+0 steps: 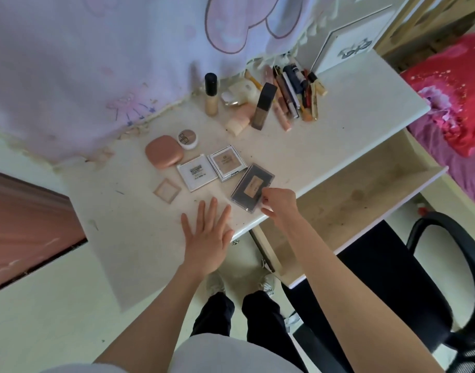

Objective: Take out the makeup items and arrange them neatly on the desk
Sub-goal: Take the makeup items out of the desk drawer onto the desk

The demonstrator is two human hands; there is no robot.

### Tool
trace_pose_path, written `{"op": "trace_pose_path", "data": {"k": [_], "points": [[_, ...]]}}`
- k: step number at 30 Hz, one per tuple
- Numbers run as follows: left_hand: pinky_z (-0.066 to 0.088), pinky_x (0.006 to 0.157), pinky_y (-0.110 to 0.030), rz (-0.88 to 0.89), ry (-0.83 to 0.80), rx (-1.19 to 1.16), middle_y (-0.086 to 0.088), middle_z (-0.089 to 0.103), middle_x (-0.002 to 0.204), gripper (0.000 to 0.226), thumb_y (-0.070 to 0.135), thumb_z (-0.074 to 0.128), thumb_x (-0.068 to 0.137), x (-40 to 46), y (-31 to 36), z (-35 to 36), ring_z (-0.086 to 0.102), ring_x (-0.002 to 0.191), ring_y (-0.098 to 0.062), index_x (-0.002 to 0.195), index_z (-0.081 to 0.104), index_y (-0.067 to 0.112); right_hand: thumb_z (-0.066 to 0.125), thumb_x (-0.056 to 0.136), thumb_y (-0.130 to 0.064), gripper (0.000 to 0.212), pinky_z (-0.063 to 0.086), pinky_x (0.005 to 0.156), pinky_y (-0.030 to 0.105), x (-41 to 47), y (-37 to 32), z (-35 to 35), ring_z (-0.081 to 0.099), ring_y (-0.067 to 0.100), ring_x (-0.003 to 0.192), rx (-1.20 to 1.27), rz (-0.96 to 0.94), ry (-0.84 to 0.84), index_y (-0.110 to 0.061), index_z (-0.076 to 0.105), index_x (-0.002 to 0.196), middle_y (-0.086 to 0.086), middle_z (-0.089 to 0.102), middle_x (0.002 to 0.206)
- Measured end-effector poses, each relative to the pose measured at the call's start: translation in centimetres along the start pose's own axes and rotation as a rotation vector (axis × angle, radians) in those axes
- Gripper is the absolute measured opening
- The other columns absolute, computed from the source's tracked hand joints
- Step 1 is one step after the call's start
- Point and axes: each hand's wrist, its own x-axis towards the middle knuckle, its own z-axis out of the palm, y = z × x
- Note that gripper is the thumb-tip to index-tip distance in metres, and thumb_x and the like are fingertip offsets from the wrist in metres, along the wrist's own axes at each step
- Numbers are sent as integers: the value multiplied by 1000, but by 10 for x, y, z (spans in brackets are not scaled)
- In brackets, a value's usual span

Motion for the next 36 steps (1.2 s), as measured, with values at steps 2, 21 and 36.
{"op": "trace_pose_path", "data": {"k": [2, 21, 36], "points": [[-16, 106, -57, 1, -15, -14, 3, -20, 154, 54, 46, 16, 96, 0, -1, 0, -22, 141, -22, 141, -14, 40, 54, 87, -6, 12, 55, 84, 34, -4, 0, -3, 58, 19, 82, 2, -12, -49, -2, 63, 95, 11, 59, 84], [40, 87, -31, 340, -5, -31, -3, 55, 117, 39, 19, 37, 96, -31, 155, 15, 54, 104, -21, 134, 41, 14, 46, 92, -13, 41, 50, 91, 39, 42, 100, -185, 53, 20, 92, 141, 65, 222, -10, 43, 132, 8, 55, 112], [38, 55, -30, 301, -125, 269, -3, 55, 103, 30, 29, 42, 96, 24, 240, 88, 56, 72, -22, 122, 43, 15, 35, 97, -27, 49, 43, 100, 50, 92, 117, -236, 44, 25, 126, 585, 5, -261, -37, 22, 144, 3, 42, 137]]}}
